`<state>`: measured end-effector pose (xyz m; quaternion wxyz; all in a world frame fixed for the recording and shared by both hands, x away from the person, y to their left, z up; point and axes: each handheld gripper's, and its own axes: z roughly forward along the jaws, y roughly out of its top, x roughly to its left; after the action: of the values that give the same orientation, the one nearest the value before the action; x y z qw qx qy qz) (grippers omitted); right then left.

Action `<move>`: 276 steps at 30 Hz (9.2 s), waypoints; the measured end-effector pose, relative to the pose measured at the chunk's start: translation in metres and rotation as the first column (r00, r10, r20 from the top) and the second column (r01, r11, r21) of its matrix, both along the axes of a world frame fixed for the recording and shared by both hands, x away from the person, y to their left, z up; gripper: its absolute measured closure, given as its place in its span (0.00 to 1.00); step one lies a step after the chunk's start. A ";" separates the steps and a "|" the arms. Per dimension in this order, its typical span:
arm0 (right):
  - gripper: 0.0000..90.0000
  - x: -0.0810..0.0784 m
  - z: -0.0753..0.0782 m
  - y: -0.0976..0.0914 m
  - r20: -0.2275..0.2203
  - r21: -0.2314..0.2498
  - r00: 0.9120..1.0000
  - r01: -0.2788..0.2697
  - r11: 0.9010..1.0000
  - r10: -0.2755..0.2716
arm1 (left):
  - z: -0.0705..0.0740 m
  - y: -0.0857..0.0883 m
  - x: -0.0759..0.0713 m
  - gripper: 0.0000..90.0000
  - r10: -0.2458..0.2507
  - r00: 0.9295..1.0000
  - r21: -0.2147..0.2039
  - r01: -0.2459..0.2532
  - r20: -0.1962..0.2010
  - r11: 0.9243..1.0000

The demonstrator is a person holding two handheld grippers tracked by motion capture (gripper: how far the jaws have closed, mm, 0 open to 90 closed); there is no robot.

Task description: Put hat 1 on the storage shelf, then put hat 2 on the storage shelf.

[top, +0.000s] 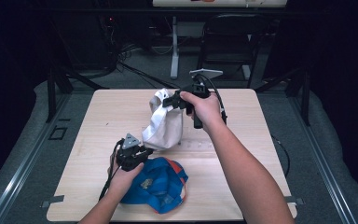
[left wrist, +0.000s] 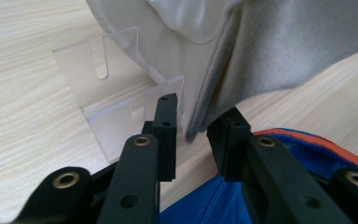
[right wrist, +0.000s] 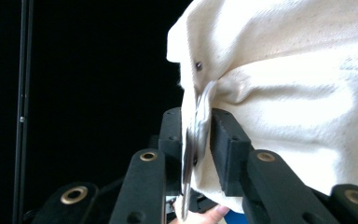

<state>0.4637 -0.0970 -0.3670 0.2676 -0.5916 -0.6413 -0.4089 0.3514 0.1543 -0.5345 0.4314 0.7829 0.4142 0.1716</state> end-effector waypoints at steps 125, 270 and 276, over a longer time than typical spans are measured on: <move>0.86 -0.164 -0.197 -0.048 0.087 -0.088 0.989 -0.112 0.990 0.119 | -0.017 0.091 -0.067 0.56 0.117 0.993 0.068 -0.117 -0.010 0.991; 0.86 -0.035 0.014 -0.135 0.064 -0.030 0.971 0.234 0.972 -0.232 | -0.018 0.089 -0.061 0.54 0.105 0.994 0.082 -0.104 -0.003 0.991; 0.86 -0.040 0.013 -0.141 0.072 -0.057 0.972 0.227 0.972 -0.222 | -0.019 0.088 -0.060 0.54 0.104 0.995 0.082 -0.104 0.001 0.991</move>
<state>0.4233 -0.2385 -0.3539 0.1795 -0.6551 -0.5914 -0.4346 0.2911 0.2428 -0.5533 0.3884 0.7776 0.4479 0.2093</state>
